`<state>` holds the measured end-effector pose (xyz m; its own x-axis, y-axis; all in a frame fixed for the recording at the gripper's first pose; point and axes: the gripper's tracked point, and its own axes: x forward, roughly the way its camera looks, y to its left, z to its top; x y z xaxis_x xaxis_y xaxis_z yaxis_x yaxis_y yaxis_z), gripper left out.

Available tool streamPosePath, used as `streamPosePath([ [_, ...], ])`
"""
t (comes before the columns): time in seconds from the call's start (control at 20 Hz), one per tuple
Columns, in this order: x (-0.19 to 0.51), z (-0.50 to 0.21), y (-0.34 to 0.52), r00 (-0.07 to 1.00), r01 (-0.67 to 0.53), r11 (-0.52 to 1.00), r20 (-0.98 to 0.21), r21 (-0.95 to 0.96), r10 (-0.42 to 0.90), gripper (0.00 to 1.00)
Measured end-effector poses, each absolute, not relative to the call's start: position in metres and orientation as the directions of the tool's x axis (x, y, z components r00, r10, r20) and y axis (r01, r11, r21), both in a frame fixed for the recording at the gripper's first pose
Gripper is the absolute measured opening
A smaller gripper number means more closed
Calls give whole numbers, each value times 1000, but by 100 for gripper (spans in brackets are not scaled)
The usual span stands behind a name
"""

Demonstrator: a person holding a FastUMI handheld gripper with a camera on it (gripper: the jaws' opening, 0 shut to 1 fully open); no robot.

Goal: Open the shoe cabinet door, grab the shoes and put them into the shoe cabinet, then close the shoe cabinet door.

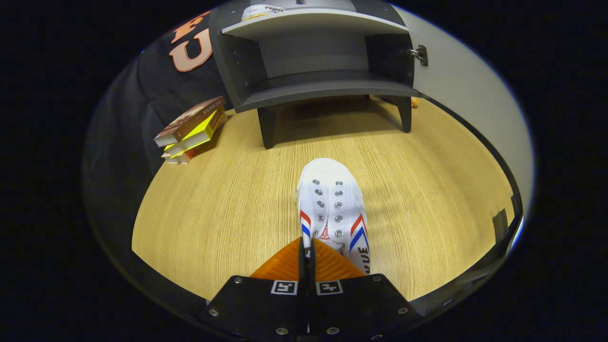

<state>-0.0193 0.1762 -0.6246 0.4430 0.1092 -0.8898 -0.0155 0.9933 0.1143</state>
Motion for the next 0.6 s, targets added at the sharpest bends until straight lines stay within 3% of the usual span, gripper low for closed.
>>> streamPosePath([
  [0.6,52,-506,132,605,12,997,-794,77,54,0],
])
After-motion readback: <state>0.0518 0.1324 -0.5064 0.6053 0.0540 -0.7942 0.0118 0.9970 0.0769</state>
